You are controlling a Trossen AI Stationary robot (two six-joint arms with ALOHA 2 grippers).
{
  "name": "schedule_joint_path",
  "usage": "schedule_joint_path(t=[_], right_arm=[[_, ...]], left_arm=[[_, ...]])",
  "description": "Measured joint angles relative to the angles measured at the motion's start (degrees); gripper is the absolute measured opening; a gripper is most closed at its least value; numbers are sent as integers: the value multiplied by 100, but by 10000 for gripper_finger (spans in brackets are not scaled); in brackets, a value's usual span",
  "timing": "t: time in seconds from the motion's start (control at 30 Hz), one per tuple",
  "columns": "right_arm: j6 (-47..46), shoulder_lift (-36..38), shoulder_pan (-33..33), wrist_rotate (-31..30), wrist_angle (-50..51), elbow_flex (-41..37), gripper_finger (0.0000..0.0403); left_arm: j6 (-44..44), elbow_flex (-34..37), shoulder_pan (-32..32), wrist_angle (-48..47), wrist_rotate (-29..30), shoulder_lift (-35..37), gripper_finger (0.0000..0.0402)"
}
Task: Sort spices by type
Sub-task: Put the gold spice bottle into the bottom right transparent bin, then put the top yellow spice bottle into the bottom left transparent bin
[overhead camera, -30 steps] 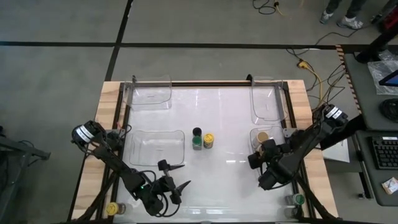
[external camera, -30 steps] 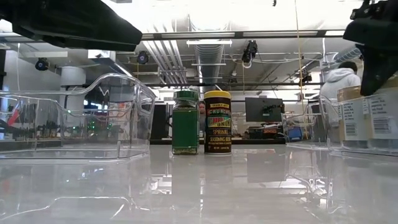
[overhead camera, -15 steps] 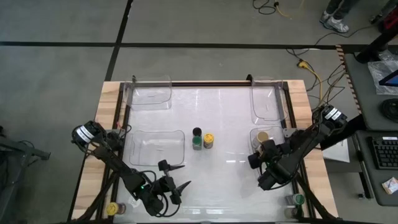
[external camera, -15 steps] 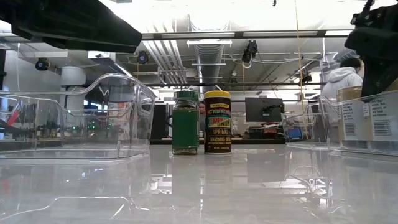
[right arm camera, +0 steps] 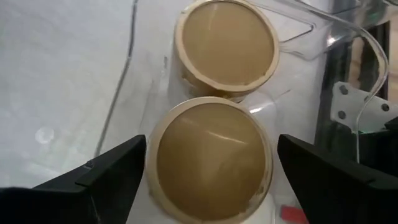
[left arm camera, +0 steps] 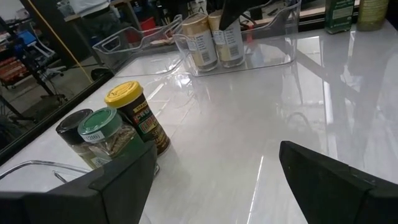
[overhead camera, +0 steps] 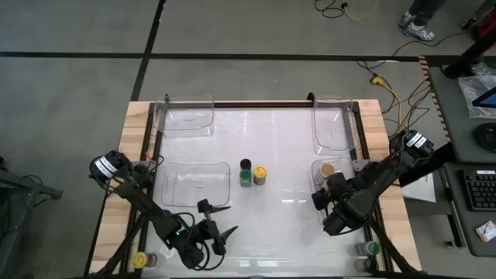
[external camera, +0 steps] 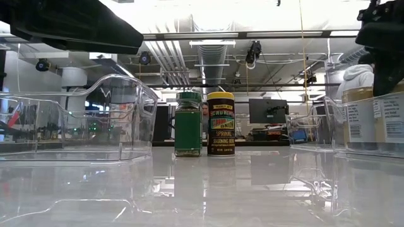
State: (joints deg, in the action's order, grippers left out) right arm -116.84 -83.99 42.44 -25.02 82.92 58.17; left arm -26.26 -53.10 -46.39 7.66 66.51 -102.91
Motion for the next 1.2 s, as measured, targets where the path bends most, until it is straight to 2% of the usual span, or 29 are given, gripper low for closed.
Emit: schedule_joint_path(t=[0.3, 0.57, 0.8, 1.0, 1.1, 1.2], right_arm=[[252, 185, 2, -14, 39, 313, 354], [280, 240, -10, -111, 720, 776, 354], [625, 488, -22, -500, 697, 1128, 354], [1521, 531, -22, -1044, 358, 1551, 354], [2254, 481, -22, -1495, -389, 1658, 351], [3512, 385, -22, -1870, -1467, 1659, 346]], left_arm=[[-2, 0, 0, 2, -1, 0, 323], [-2, 0, 0, 2, -3, 0, 323], [-2, 0, 2, 2, -3, 0, 323], [11, -15, 0, -7, -247, 0, 323], [-6, -67, 2, 0, -301, 0, 323], [-92, -91, 10, 12, -480, 0, 323]])
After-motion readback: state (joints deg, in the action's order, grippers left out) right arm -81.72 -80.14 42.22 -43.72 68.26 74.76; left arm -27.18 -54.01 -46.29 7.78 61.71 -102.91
